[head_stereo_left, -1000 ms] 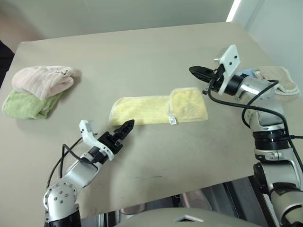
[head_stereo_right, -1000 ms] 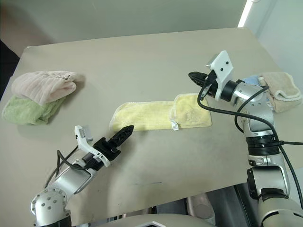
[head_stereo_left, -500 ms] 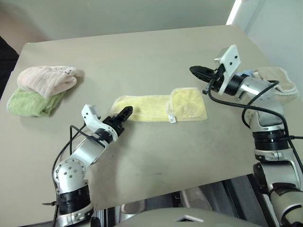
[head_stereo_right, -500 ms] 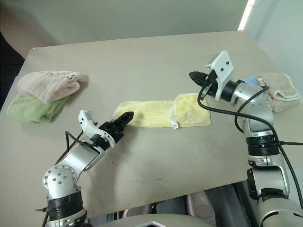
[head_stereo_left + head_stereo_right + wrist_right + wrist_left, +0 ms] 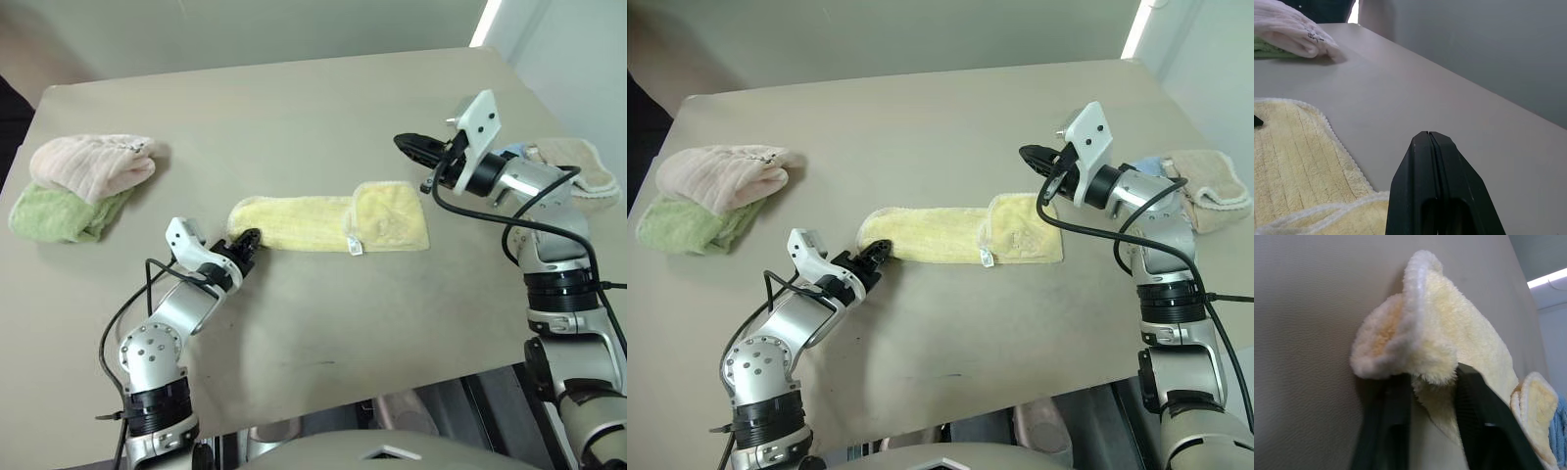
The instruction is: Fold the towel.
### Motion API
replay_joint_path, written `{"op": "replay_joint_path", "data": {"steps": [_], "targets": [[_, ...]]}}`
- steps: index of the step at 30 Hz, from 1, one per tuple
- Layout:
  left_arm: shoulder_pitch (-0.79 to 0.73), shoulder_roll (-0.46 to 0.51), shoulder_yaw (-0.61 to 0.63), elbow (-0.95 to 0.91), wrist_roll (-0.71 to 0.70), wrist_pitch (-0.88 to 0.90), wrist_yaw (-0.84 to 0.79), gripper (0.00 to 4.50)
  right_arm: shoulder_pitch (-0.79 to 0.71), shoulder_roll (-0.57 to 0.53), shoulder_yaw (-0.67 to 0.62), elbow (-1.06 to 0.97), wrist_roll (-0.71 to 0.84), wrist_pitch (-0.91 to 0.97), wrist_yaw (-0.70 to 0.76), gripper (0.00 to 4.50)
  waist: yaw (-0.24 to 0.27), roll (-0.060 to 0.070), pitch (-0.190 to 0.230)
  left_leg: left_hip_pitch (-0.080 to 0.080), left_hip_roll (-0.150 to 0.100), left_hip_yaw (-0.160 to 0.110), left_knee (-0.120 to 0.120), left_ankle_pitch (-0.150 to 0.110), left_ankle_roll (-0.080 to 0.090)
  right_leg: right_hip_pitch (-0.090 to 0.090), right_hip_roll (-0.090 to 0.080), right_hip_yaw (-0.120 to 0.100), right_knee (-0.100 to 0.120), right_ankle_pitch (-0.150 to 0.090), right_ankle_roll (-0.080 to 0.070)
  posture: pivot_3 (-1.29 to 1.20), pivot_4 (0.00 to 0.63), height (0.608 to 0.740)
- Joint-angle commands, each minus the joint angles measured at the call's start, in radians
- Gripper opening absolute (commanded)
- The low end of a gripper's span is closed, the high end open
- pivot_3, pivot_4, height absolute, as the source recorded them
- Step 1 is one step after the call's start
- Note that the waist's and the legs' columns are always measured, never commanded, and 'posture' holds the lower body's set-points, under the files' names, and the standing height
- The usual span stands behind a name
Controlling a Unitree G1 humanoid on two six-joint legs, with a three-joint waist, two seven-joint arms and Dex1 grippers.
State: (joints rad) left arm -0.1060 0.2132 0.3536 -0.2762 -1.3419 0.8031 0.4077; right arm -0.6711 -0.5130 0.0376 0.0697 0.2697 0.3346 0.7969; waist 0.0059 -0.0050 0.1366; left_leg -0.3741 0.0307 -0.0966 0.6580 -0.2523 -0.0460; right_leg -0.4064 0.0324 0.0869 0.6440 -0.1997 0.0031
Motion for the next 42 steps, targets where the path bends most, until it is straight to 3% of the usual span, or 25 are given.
{"op": "replay_joint_path", "data": {"steps": [1,7,14,19,25,29,35,39,42], "targets": [[0.009,0.001,0.015,-0.022,0.002,-0.026,-0.020,0.05,0.000,-0.006,-0.025,-0.036,0.005,-0.011,-0.006,0.00,0.001,-0.001,0.001,0.000,0.000,0.000,0.000,0.000,0.000,0.000,0.000,0.000,0.000,-0.001,0.000,0.00,0.150,0.740],[0.000,0.074,-0.013,-0.093,0.049,-0.035,-0.178,0.05,0.008,-0.008,-0.030,-0.039,0.008,-0.007,-0.009,0.00,0.005,-0.002,0.002,-0.006,0.000,0.001,-0.002,-0.001,-0.004,-0.007,0.001,-0.001,0.000,-0.004,0.000,0.00,0.150,0.740],[-0.092,0.270,-0.066,-0.125,0.163,-0.026,-0.467,0.05,0.004,-0.007,-0.064,-0.015,-0.001,-0.001,-0.062,0.00,0.008,-0.003,0.002,-0.009,0.001,-0.001,-0.002,-0.001,-0.004,-0.012,0.000,0.000,0.000,-0.003,0.001,0.00,0.150,0.740],[-0.221,0.399,-0.257,-0.124,0.316,-0.006,-0.717,0.05,-0.027,-0.005,-0.110,0.049,-0.017,-0.012,-0.144,0.00,0.011,-0.003,0.002,-0.010,0.002,-0.004,-0.001,-0.004,-0.001,-0.012,-0.001,0.000,0.000,-0.002,0.001,0.00,0.150,0.740],[-0.480,0.329,-0.570,0.007,0.577,-0.056,-0.924,0.05,-0.083,-0.001,-0.183,0.131,-0.030,-0.026,-0.270,0.00,0.019,-0.002,0.003,-0.015,0.003,-0.006,0.006,-0.006,0.003,-0.013,-0.005,0.000,0.000,0.002,0.005,0.00,0.150,0.740],[-0.648,0.209,-0.714,0.174,0.735,-0.095,-1.004,0.05,-0.085,-0.006,-0.233,0.123,-0.017,-0.013,-0.323,0.00,0.019,-0.002,0.003,-0.016,0.003,-0.006,0.006,-0.006,0.004,-0.014,-0.006,0.000,-0.001,0.007,0.014,0.00,0.150,0.740],[-0.778,0.075,-0.804,0.346,0.887,-0.135,-1.090,0.05,-0.043,-0.020,-0.267,0.058,-0.012,0.014,-0.352,0.00,0.018,-0.002,0.003,-0.022,0.003,-0.006,0.006,-0.007,0.006,-0.020,-0.007,0.000,-0.002,0.009,0.019,0.00,0.150,0.740],[-0.806,0.038,-0.846,0.404,0.961,-0.156,-1.157,0.05,0.005,-0.030,-0.286,-0.004,-0.012,0.040,-0.368,0.00,0.019,-0.001,0.003,-0.027,0.003,-0.006,0.006,-0.007,0.005,-0.023,-0.007,0.000,-0.003,0.008,0.021,0.00,0.150,0.740],[-0.802,0.018,-0.834,0.420,0.966,-0.141,-1.205,0.74,0.025,-0.033,-0.299,-0.033,-0.010,0.059,-0.378,0.00,0.019,-0.001,0.003,-0.027,0.003,-0.006,0.007,-0.007,0.005,-0.023,-0.007,0.001,-0.004,0.008,0.022,0.00,0.150,0.740]]}}
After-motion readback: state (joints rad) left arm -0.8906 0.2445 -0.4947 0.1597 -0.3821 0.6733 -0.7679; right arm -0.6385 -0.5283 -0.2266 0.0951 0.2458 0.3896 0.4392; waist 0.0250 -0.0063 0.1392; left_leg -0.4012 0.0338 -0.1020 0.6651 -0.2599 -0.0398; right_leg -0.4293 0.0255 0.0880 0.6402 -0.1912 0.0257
